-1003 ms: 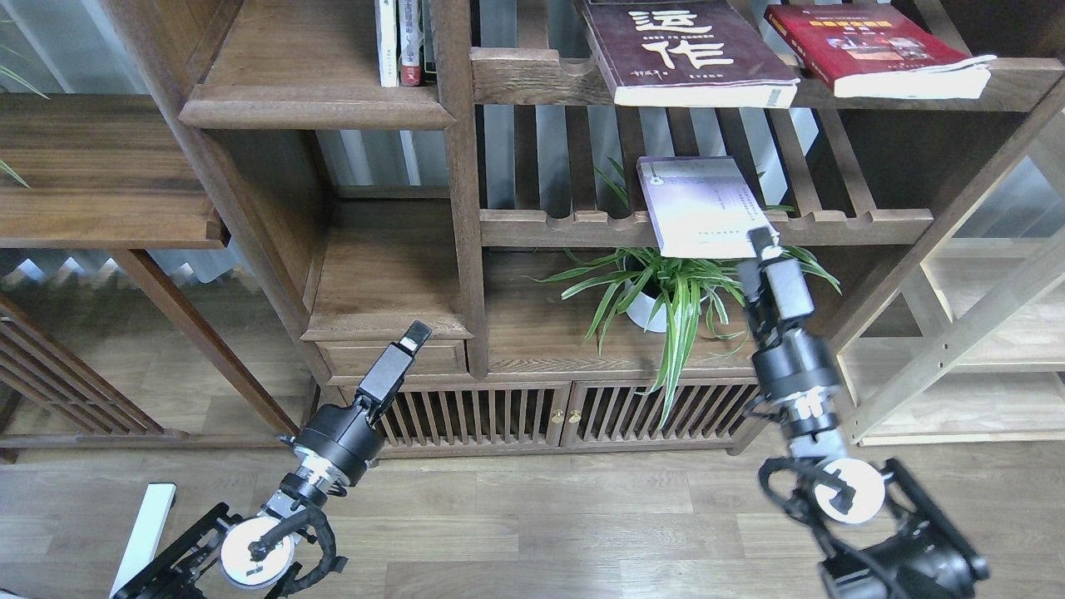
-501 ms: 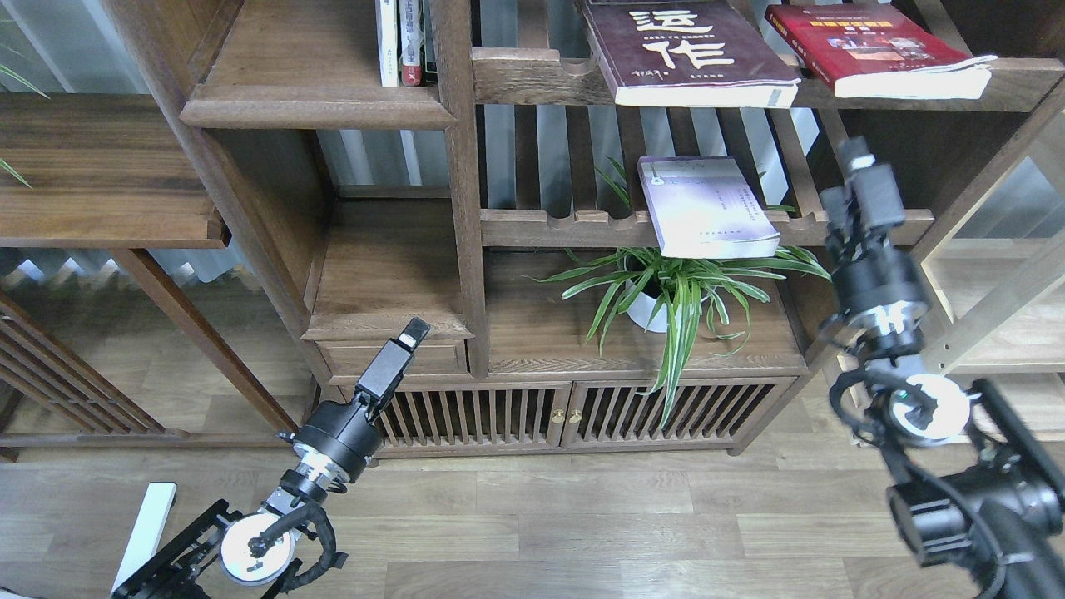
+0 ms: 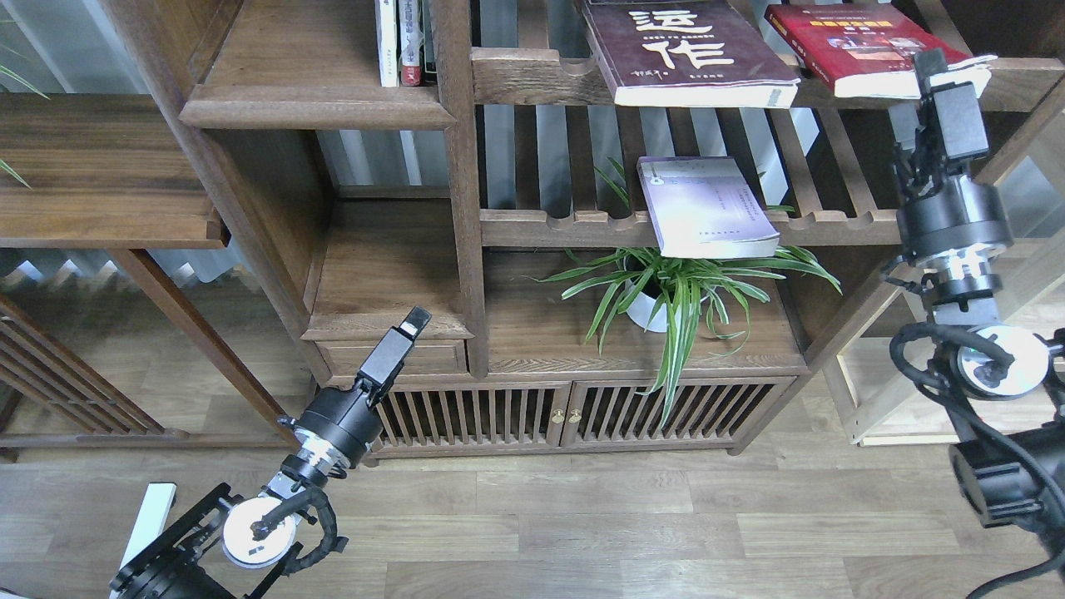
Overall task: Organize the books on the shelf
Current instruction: 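Raise the right gripper up toward the red book on the top shelf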
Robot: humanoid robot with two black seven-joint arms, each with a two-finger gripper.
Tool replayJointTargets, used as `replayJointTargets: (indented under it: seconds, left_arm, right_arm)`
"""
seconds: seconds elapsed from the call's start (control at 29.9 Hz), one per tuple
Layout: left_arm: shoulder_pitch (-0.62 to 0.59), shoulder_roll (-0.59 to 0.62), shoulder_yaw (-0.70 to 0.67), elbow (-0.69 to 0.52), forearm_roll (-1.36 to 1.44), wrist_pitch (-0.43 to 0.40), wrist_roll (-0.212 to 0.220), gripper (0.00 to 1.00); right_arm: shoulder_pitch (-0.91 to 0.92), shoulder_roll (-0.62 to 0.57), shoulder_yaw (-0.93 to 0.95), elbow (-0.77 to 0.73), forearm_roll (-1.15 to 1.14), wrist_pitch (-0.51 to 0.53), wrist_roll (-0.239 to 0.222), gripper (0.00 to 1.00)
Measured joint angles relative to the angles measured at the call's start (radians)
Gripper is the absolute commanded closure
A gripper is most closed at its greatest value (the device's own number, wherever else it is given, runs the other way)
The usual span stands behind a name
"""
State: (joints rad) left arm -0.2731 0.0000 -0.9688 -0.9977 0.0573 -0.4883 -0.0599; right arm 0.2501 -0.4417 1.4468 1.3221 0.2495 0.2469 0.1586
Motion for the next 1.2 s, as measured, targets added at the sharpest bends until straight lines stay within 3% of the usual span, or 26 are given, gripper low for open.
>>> replayJointTargets:
  seconds: [0.13,0.6,1.07,1.2]
  left_arm:
    - [-0.004,0.0,0.001,-0.002,0.0,0.0,0.0,0.01]
    - [-0.005,0.04,-0.001,-0.01,-0.001,0.0,0.0,0.01]
    - [-0.007,0.046,-0.001,-0.007,-0.001,0.0,0.0,0.01]
    - [-0.008,0.046,-0.002,-0.003,-0.001,0.0,0.0,0.01]
  right_arm:
    - [0.0,0.002,-0.002,0.0,0.031,-0.035,0.0,0.0]
    - [0.177,0.003,-0.002,-0.001,0.18,-0.345,0.001,0.0]
    - [0.172,-0.003,-0.002,-0.001,0.191,-0.364,0.001,0.0]
    - [0.158,-0.006,-0.002,-0.001,0.191,-0.366,0.0,0.05]
